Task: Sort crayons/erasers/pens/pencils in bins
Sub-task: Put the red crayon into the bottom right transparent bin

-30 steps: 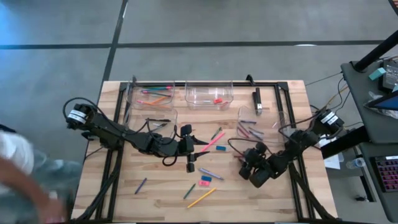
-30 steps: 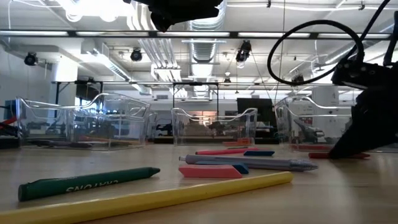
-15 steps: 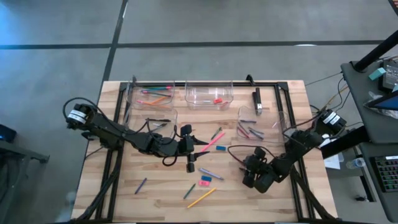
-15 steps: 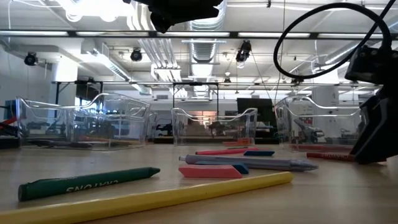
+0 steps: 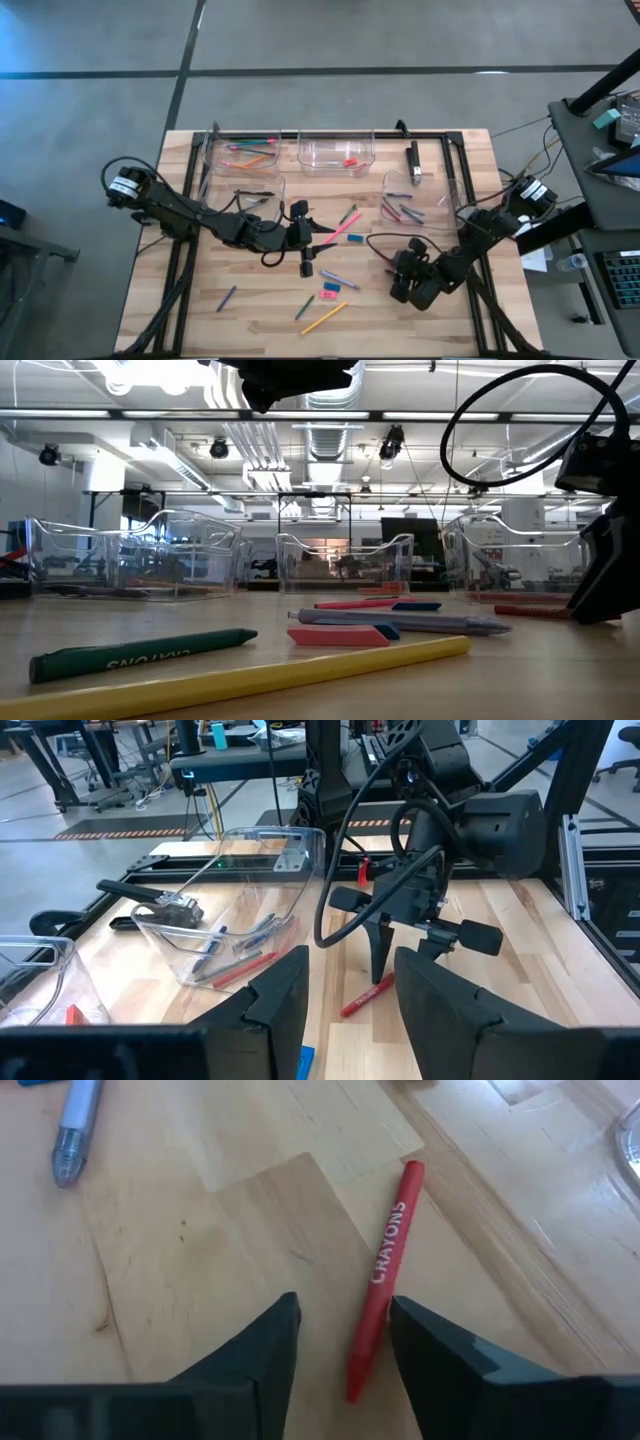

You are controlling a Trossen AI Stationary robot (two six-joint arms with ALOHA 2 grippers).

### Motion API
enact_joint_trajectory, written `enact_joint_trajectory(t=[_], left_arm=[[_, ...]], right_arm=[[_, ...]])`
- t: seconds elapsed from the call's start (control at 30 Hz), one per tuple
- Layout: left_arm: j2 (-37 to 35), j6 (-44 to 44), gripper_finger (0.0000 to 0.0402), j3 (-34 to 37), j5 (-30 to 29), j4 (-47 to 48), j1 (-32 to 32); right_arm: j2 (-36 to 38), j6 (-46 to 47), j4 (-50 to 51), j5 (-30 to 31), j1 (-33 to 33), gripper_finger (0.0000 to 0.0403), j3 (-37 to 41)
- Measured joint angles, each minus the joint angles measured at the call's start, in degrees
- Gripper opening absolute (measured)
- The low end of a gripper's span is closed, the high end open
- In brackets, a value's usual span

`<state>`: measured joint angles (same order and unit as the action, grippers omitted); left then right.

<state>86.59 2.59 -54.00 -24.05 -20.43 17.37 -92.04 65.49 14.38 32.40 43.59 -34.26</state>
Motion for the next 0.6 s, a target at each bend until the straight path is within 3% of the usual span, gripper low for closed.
enact_joint_trajectory(t=[0.43, 0.6], left_arm=[[0.00, -0.21, 0.0134, 0.00, 0.00, 0.04, 0.00], [0.00, -0.21, 0.0134, 0.00, 0.00, 0.04, -0.02]], right_arm=[[0.09, -2.10, -0.41, -1.24, -0.07, 0.0023, 0.00], [2.65, -4.25, 0.18, -1.20, -0.09, 0.0017, -0.42]])
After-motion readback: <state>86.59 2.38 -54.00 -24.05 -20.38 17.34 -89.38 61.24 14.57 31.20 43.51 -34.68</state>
